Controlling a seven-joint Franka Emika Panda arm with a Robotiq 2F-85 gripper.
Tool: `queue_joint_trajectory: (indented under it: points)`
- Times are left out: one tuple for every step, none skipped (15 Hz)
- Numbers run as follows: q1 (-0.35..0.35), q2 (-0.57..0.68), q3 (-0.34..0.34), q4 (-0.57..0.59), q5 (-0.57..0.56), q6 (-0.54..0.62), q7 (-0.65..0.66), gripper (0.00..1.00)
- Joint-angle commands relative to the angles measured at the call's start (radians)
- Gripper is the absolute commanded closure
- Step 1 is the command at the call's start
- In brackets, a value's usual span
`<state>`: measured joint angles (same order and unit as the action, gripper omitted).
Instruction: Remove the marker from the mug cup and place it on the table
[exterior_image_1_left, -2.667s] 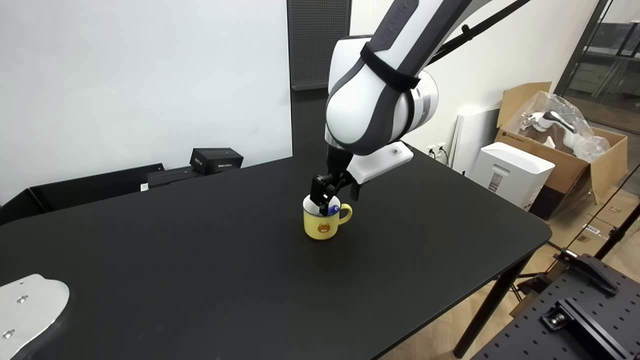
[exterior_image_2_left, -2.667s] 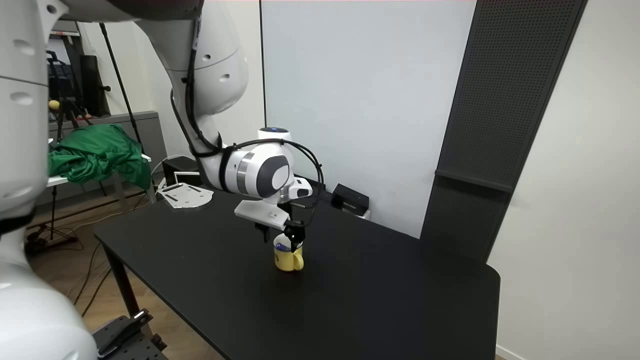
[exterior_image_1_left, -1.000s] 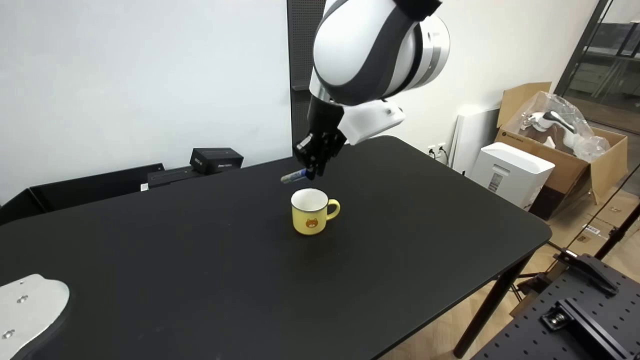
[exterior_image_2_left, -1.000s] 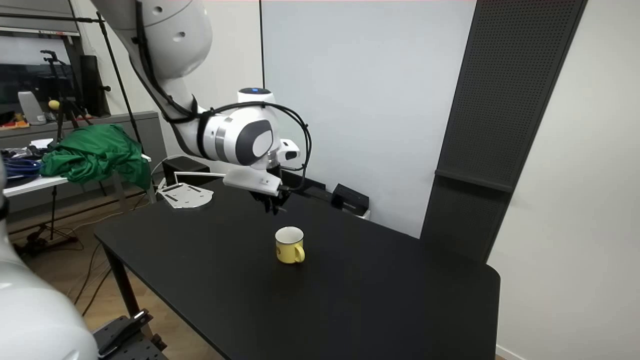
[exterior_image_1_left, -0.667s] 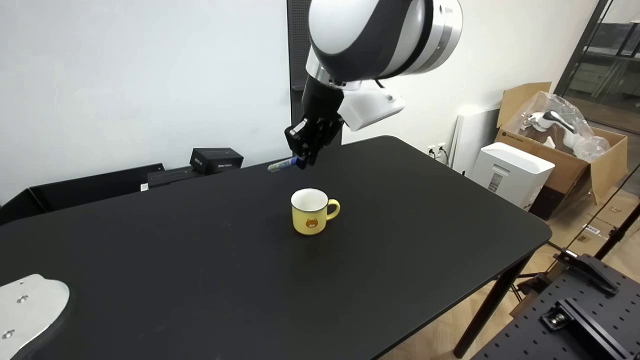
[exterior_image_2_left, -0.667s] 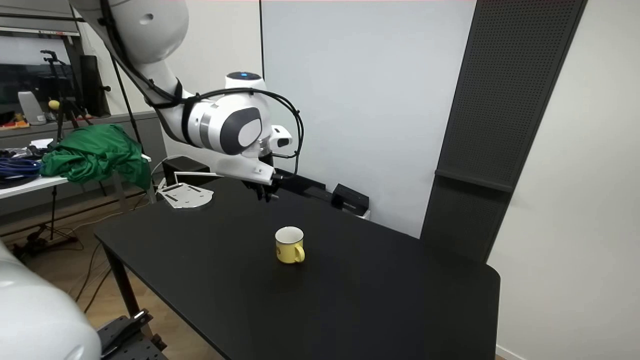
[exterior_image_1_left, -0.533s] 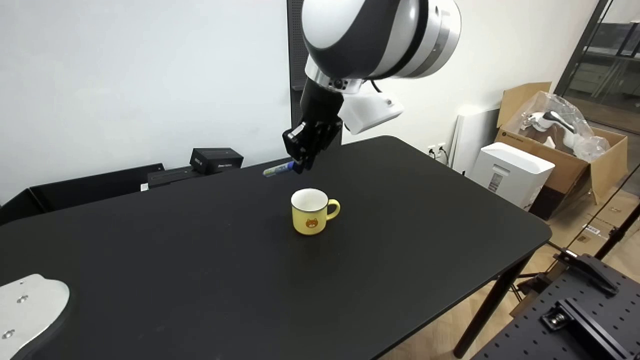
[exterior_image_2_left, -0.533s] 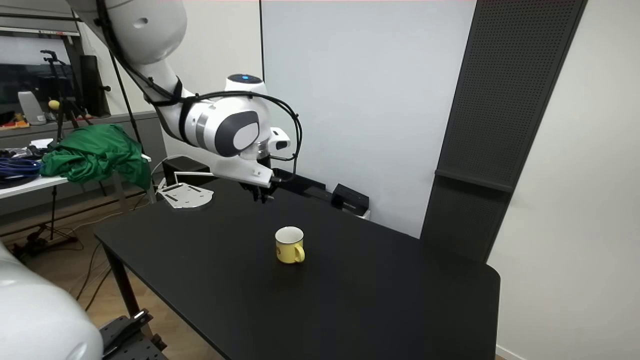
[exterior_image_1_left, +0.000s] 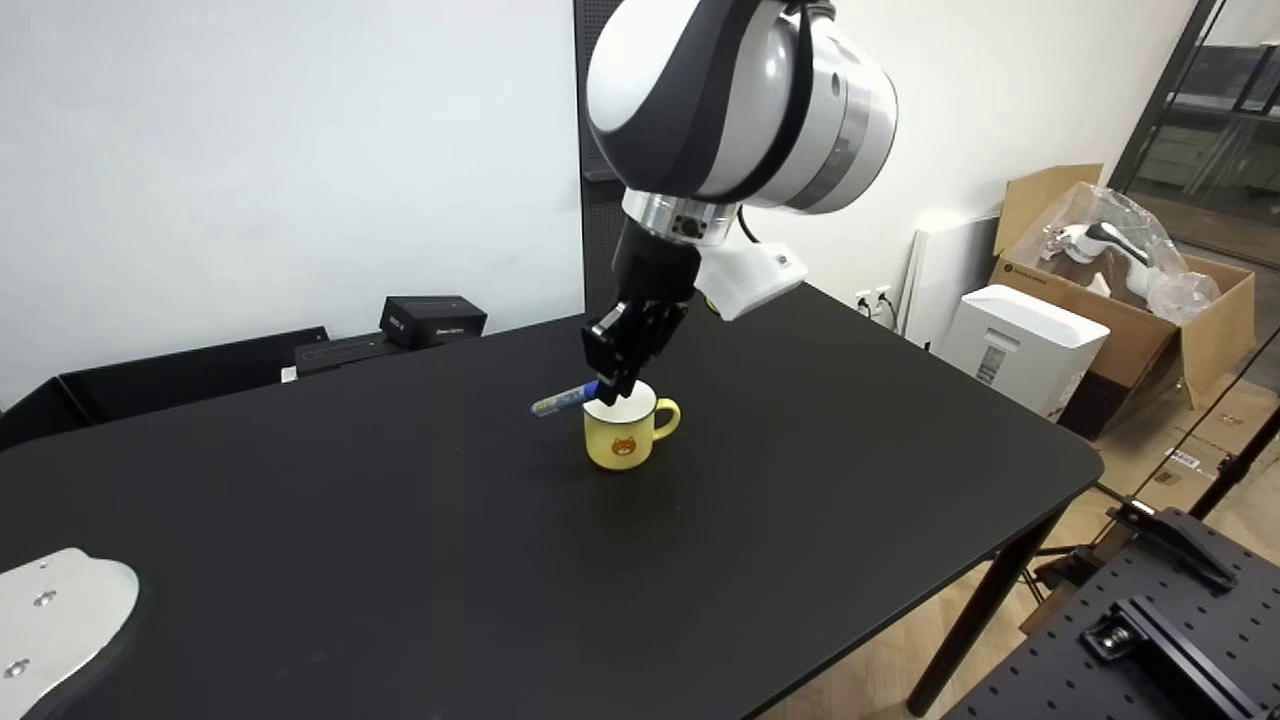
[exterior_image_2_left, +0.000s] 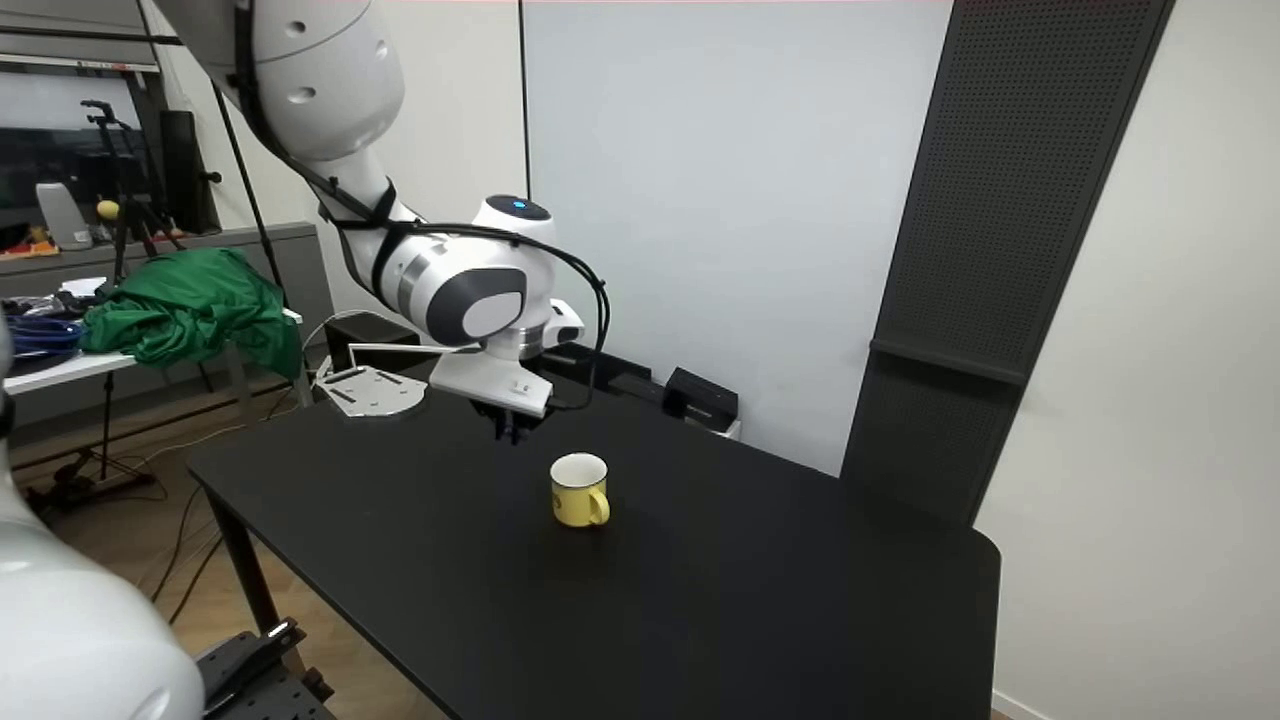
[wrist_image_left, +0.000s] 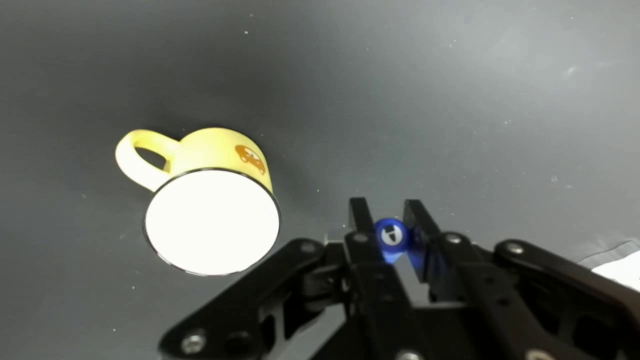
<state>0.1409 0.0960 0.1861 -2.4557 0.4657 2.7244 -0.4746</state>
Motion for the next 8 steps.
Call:
queue_joint_trajectory:
  points:
    - [-0.032,0.054,-0.008,0.0,-0.063,0.021,0.028,0.95]
    - [-0.04,0.073,-0.012,0.0,-0.091,0.029,0.041,0.95]
    - [-0.047,0.088,-0.017,0.0,-0.121,0.033,0.055,0.95]
    - [-0.054,0.105,-0.02,0.002,-0.146,0.034,0.065,0.95]
    - [-0.061,0.118,-0.022,0.003,-0.169,0.035,0.076,0.95]
    - [-0.067,0.132,-0.024,0.005,-0.193,0.036,0.088,0.95]
    - [-0.07,0.142,-0.025,0.006,-0.213,0.036,0.099,0.95]
    - [-0.073,0.152,-0.025,0.007,-0.23,0.036,0.111,0.95]
